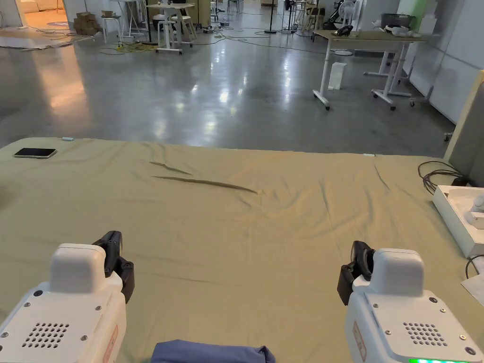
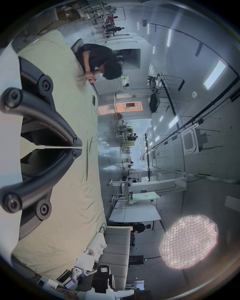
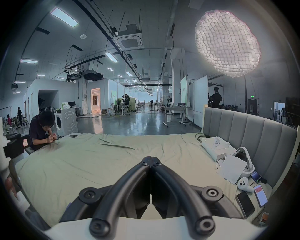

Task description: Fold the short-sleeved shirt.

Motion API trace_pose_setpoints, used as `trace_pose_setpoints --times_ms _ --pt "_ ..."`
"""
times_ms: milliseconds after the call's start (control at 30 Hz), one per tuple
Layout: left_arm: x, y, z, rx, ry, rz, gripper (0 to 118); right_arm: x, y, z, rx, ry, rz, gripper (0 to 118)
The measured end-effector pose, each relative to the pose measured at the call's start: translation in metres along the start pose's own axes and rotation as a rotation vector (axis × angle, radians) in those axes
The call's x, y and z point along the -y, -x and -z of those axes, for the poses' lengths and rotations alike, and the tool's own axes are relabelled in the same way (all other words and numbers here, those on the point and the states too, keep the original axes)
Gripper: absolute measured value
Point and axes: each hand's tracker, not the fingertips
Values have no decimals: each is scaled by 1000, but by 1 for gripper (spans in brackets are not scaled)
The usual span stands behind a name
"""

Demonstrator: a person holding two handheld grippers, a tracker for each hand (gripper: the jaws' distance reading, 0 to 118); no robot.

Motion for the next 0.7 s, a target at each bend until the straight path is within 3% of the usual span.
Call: trace_pose_setpoints --times_ms 100,400,533,700 --pt "10 5 -1 29 57 -8 3 10 8 -4 -82 82 42 0" --pt "53 22 -18 66 210 -36 2 113 101 -8 -328 366 -47 0" --pt "74 30 -26 78 305 -44 3 154 121 14 -312 444 -123 0" --pt "94 42 -30 92 394 -91 3 185 107 49 -256 542 -77 0"
